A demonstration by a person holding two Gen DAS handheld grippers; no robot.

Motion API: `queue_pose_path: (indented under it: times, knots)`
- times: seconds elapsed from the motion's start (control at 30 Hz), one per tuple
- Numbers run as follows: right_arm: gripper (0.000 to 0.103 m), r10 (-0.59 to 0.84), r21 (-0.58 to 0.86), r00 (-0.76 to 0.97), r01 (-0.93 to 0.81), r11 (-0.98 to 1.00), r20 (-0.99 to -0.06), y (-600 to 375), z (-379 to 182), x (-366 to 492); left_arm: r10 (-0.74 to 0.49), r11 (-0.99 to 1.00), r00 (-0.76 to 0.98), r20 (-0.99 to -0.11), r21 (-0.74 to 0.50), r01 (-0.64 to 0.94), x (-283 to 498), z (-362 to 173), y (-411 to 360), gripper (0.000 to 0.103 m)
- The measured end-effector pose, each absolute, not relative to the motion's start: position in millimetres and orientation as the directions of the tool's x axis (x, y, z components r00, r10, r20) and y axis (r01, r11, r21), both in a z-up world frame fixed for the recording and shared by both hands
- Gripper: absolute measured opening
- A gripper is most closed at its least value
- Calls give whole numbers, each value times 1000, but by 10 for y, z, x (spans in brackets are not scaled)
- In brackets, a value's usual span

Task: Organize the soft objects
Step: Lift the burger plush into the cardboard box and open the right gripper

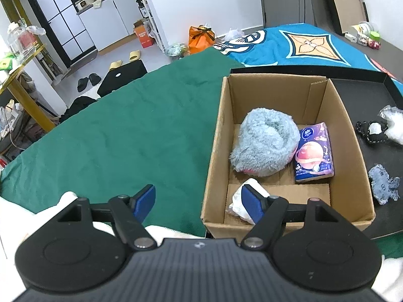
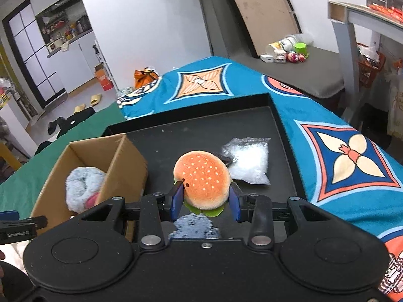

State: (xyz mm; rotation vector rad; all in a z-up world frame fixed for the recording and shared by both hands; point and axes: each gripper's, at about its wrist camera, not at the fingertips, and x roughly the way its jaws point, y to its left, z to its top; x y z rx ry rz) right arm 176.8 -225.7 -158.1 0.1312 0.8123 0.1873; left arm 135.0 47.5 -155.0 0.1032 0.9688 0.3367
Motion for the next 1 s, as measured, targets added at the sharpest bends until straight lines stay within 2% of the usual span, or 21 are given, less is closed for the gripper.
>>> queue_pose_path:
  times: [0.67,0.9,1.0]
  knots:
    - [38,275,137,673,-252,958,-687,-1447,-1307,1698,221,964,515,-828,104,-246,1349,-1598,687,73]
    - [38,288,127,663,-281,951,-691,-1227,-1295,1695,182,966,511,-840,54,-254,1340,-1630,761,68]
    - [38,293,121,658,-294,948,-694,-1132,-1292,1694,167,966,503,-848,40,-254,1346,-1652,780,59]
